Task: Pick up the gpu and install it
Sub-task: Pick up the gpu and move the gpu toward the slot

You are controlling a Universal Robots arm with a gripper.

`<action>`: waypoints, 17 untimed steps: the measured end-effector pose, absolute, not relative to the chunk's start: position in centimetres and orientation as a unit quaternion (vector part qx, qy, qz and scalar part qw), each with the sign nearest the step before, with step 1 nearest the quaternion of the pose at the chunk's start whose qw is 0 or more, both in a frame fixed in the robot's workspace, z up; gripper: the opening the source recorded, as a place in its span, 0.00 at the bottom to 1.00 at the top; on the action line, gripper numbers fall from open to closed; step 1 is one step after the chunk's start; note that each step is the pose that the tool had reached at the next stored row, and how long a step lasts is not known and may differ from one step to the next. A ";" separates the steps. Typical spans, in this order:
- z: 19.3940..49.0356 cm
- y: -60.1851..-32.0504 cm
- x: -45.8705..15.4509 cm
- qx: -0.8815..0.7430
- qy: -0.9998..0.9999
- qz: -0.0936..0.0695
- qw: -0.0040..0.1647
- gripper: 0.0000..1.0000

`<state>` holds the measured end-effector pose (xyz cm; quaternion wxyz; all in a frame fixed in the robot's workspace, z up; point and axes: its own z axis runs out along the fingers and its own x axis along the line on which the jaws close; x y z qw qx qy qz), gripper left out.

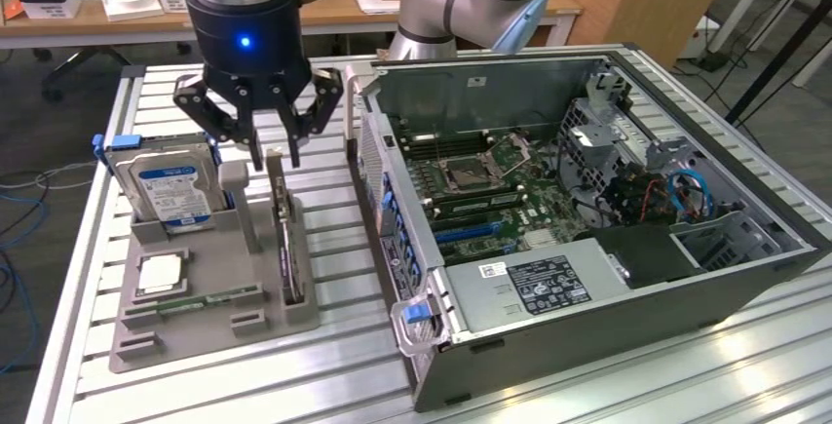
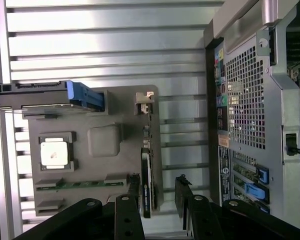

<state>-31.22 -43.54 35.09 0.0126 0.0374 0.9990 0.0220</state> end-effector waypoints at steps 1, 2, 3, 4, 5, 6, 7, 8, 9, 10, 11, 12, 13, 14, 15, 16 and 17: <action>35.0 -43.5 -31.2 0.037 0.999 0.022 0.013 0.42; 34.9 -43.6 -31.2 0.037 0.999 0.022 0.013 0.42; 34.9 -43.6 -31.2 0.037 0.999 0.022 0.013 0.42; 34.8 -43.6 -31.2 0.037 0.999 0.022 0.013 0.42; 34.8 -43.6 -31.2 0.037 0.999 0.022 0.013 0.42; 34.8 -43.6 -31.2 0.037 0.999 0.022 0.012 0.42; 34.8 -43.6 -31.2 0.037 0.999 0.022 0.012 0.42; 34.8 -43.6 -31.2 0.037 0.999 0.022 0.013 0.42; 34.8 -43.6 -31.2 0.037 0.999 0.022 0.013 0.42; 34.8 -43.6 -31.2 0.037 0.999 0.022 0.013 0.42; 34.8 -43.6 -31.2 0.037 0.999 0.022 0.013 0.42; 34.8 -43.6 -31.2 0.037 0.999 0.022 0.013 0.42; 34.7 -43.6 -31.2 0.037 0.999 0.022 0.013 0.42; 34.7 -43.6 -31.2 0.037 0.999 0.022 0.013 0.42; 34.7 -43.6 -31.2 0.037 0.999 0.022 0.013 0.42; 34.6 -43.6 -31.2 0.037 0.999 0.022 0.013 0.42; 34.6 -43.6 -31.2 0.037 0.999 0.022 0.013 0.42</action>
